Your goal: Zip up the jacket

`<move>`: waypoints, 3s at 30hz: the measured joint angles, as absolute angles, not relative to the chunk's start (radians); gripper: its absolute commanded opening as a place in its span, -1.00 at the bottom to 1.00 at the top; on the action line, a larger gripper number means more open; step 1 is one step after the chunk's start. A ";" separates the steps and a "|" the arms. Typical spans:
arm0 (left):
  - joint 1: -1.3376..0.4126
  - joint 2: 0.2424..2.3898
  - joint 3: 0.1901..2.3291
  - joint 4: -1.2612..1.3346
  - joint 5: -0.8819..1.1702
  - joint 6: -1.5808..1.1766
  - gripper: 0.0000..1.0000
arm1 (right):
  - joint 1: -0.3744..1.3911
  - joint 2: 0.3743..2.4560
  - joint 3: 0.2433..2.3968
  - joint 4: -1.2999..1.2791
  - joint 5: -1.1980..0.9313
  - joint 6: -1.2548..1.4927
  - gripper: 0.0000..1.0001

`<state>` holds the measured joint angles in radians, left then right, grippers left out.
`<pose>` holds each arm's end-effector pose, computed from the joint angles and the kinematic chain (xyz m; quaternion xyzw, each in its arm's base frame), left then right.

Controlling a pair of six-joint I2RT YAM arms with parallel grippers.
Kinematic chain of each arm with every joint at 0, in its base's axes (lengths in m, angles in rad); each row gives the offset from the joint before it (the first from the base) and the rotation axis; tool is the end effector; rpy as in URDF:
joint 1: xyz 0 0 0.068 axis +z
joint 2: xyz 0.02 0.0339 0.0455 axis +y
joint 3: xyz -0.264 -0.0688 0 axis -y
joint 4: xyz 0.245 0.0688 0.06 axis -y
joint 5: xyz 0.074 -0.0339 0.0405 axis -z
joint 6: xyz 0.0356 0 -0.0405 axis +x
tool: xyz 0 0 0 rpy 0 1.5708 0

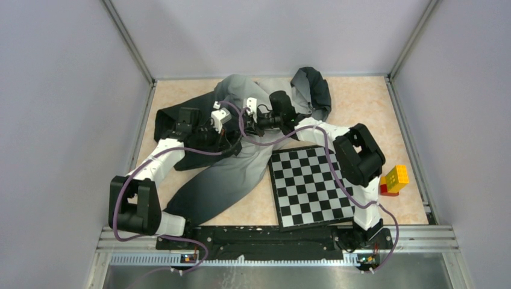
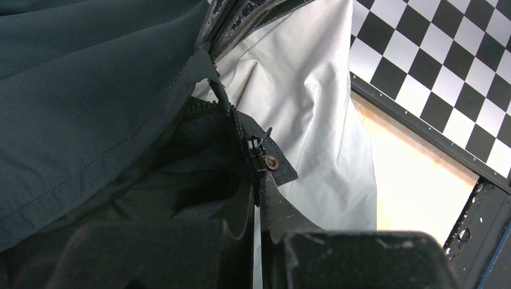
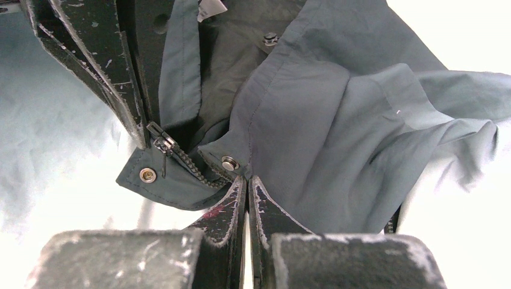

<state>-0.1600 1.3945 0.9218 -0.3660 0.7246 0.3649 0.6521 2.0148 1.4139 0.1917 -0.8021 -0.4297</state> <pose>0.2790 -0.0689 0.2404 0.3490 0.8103 -0.2950 0.3668 0.3501 0.2995 0.2236 -0.5799 0.5495 0.3804 0.4658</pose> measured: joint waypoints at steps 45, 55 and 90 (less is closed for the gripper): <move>-0.160 1.401 0.922 -0.367 0.716 0.365 -1.00 | 0.666 1.979 1.396 0.145 -0.782 -0.487 -1.00; -0.160 1.401 0.922 -0.367 0.716 0.365 -1.00 | 0.672 1.979 1.399 0.133 -0.768 -0.487 -1.00; -0.160 1.392 0.922 -0.366 0.713 0.365 -1.00 | 0.683 1.985 1.430 0.081 -0.755 -0.516 -1.00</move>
<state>-0.1600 1.3922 0.9218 -0.3664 0.7128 0.3649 0.6834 1.9854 1.4296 0.0807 -0.7551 -0.5163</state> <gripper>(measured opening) 0.007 0.004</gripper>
